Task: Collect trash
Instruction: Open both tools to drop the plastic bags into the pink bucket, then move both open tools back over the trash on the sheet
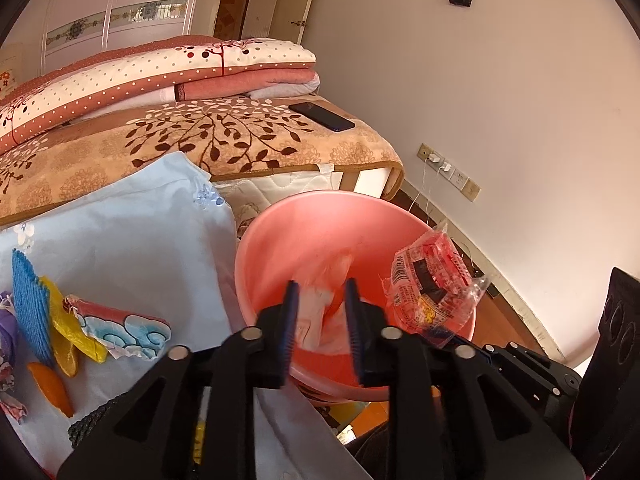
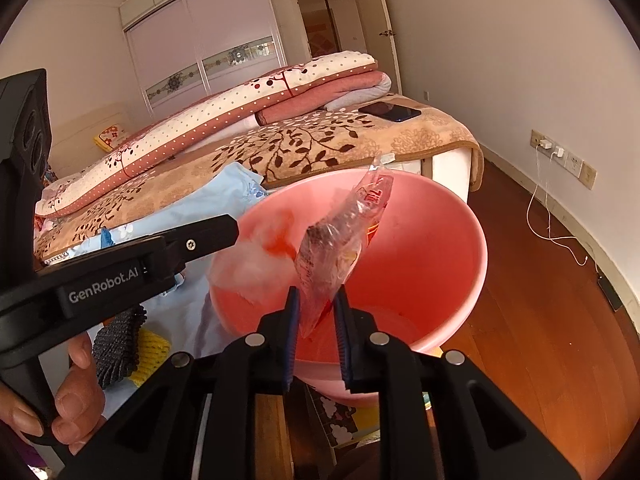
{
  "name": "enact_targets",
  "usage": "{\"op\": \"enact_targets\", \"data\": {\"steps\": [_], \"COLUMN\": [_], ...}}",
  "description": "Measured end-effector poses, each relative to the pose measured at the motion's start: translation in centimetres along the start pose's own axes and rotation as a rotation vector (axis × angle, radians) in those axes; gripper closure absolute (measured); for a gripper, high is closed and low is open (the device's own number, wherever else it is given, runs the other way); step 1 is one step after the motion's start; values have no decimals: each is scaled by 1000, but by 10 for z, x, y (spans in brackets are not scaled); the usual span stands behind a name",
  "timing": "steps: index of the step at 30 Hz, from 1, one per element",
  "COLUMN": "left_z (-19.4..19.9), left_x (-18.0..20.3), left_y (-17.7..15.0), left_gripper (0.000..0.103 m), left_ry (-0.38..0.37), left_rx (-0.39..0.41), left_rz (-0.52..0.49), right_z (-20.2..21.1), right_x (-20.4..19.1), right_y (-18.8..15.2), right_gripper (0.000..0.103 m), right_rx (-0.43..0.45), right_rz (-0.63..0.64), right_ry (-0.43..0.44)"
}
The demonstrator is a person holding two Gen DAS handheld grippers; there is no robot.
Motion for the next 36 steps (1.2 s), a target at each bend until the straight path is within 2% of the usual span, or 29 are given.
{"op": "enact_targets", "data": {"steps": [4, 6, 9, 18, 26, 36], "left_z": [2, 3, 6, 19, 43, 78], "left_x": [-1, -1, -2, -5, -20, -49], "left_y": [1, 1, 1, -7, -15, -29], "left_gripper": [65, 65, 65, 65, 65, 65], "left_ry": [-9, -14, -22, -3, 105, 175], "left_rx": [2, 0, 1, 2, 17, 19], "left_rz": [11, 16, 27, 27, 56, 63], "right_z": [-2, -2, 0, 13, 28, 39], "right_x": [4, 6, 6, -6, -26, -55], "right_y": [1, 1, 2, 0, -9, -22], "right_gripper": [80, 72, 67, 63, 61, 58], "right_rx": [1, 4, 14, 30, 33, 22], "right_rz": [-11, -16, -18, 2, 35, 80], "right_ry": [-7, -12, -12, 21, 52, 91]}}
Point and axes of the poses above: each gripper's, at about its wrist camera, not at the fingertips, and z roughly against the way its jaws point, x to its right, y to its top, the point moved 4 cm from there along -z, roughly the way its jaws point, and after that the axes turned 12 degrees about -z, right-handed, at the moved point
